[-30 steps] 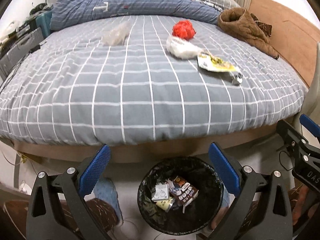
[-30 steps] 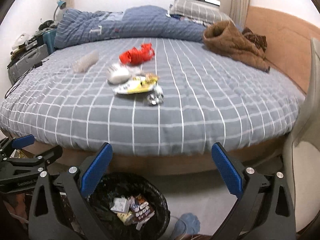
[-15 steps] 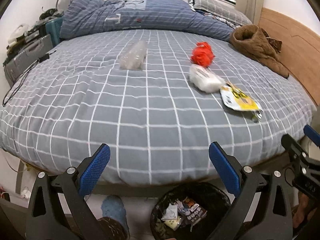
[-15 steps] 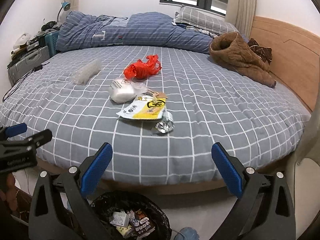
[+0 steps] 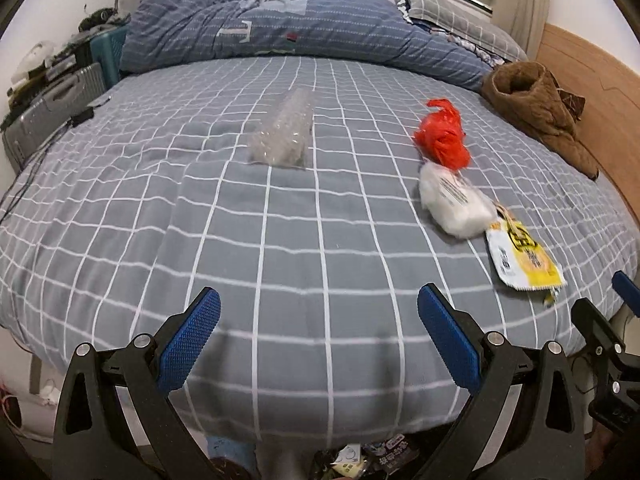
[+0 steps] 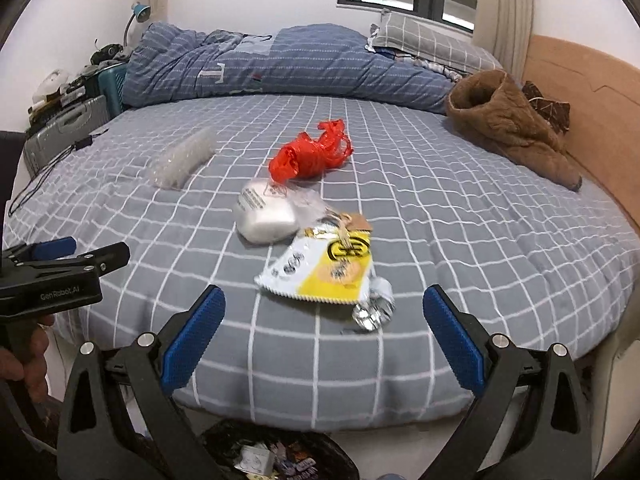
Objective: Collect trash
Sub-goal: 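Move both grippers back up toward the trash on the bed, then grasp the bubble wrap with the left gripper while the right grasps the white mask packet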
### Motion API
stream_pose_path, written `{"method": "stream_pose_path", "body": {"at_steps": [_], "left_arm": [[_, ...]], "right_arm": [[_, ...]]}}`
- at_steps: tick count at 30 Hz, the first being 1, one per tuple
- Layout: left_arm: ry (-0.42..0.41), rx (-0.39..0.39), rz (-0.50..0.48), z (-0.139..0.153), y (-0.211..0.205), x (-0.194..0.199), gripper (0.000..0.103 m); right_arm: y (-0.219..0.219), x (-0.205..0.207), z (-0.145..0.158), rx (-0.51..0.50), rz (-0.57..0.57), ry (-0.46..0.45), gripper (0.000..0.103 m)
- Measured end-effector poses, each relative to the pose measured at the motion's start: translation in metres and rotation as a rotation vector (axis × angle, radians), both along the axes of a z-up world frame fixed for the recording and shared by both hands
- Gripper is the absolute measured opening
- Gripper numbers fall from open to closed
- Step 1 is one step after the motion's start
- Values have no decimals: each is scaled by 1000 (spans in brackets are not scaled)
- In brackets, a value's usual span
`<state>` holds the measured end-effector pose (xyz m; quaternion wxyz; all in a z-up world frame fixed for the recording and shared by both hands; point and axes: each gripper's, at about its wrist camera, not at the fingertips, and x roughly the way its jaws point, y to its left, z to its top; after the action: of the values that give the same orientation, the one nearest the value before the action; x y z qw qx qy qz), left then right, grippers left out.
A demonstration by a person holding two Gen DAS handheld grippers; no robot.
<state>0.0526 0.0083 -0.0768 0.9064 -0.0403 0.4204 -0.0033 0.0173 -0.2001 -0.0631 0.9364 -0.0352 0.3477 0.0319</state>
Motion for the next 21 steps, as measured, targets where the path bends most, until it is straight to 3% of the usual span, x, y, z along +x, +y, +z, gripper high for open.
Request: {"method": "stream_pose_path", "body": {"at_steps": [9, 21], "left_arm": [[-10, 27, 35, 5, 18, 51, 97], [18, 50, 74, -8, 30, 142, 97]], "right_arm": [[19, 58, -3, 45, 37, 43, 95], [36, 130, -23, 81, 40, 136, 85]]}}
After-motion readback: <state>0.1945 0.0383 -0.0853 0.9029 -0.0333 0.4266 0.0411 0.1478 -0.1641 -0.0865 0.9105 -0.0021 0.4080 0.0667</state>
